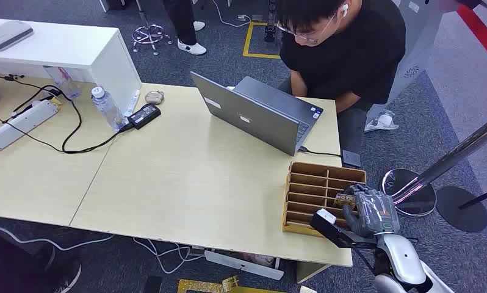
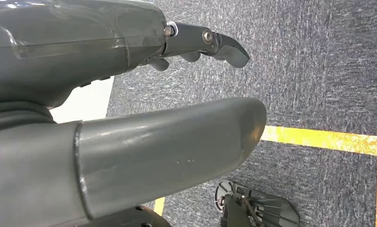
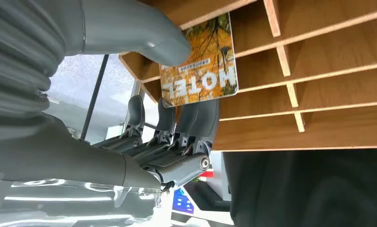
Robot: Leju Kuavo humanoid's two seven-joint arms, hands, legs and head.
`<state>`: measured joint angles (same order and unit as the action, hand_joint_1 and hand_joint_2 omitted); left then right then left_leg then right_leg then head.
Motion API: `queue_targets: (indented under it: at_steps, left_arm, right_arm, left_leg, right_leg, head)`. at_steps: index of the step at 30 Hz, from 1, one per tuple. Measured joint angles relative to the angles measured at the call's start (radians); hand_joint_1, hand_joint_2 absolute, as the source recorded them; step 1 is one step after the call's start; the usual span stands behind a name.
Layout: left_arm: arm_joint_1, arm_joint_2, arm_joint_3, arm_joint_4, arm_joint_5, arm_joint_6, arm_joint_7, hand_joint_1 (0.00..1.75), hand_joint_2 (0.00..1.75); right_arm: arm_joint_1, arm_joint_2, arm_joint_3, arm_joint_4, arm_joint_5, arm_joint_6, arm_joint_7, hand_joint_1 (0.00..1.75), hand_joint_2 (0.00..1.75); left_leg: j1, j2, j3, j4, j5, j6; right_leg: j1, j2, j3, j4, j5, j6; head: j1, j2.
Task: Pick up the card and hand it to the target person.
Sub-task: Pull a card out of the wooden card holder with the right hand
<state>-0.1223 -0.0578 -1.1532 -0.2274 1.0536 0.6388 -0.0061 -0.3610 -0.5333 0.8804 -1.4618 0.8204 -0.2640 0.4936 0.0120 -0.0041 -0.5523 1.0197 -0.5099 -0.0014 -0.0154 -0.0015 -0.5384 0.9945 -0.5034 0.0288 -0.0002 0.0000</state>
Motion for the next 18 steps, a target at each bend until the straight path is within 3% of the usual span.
queue_targets:
  at_steps: [2,6,8,14,18]
  left_arm:
    - [0.000,0.000,0.000,0.000,0.000,0.000,0.000,0.00,0.00]
    - [0.000,0.000,0.000,0.000,0.000,0.001,0.003,0.00,0.00]
    - [0.000,0.000,0.000,0.000,0.000,0.001,0.005,0.00,0.00]
    - [0.000,0.000,0.000,0.000,0.000,0.001,0.007,0.00,0.00]
    - [0.000,0.000,0.000,0.000,0.000,0.001,0.012,0.00,0.00]
  right_arm:
    - [0.000,0.000,0.001,0.000,0.000,0.001,0.000,1.03,1.75]
    - [0.000,0.000,0.007,0.000,0.000,0.008,0.000,1.34,1.75]
    - [0.000,0.002,0.008,0.000,0.000,0.010,0.000,1.39,1.75]
    - [0.000,0.006,0.008,0.000,-0.001,0.010,0.002,1.50,1.75]
    - [0.000,0.007,0.008,0.000,-0.001,0.003,0.003,1.48,1.75]
  left_leg:
    - [0.000,0.000,0.000,0.000,0.000,0.000]
    - [0.000,0.000,0.000,0.000,0.000,0.000]
    - [0.000,0.000,0.000,0.000,0.000,0.000]
    - [0.000,0.000,0.000,0.000,0.000,0.000]
    - [0.000,0.000,0.000,0.000,0.000,0.000]
  right_leg:
    - [0.000,0.000,0.000,0.000,0.000,0.000]
    - [0.000,0.000,0.000,0.000,0.000,0.000]
    - [0.000,0.000,0.000,0.000,0.000,0.000]
    - [0.000,0.000,0.000,0.000,0.000,0.000]
    - [0.000,0.000,0.000,0.000,0.000,0.000]
  head:
    - [0.000,0.000]
    - [0.000,0.000]
    - [0.000,0.000]
    - [0.000,0.000]
    - [0.000,0.000]
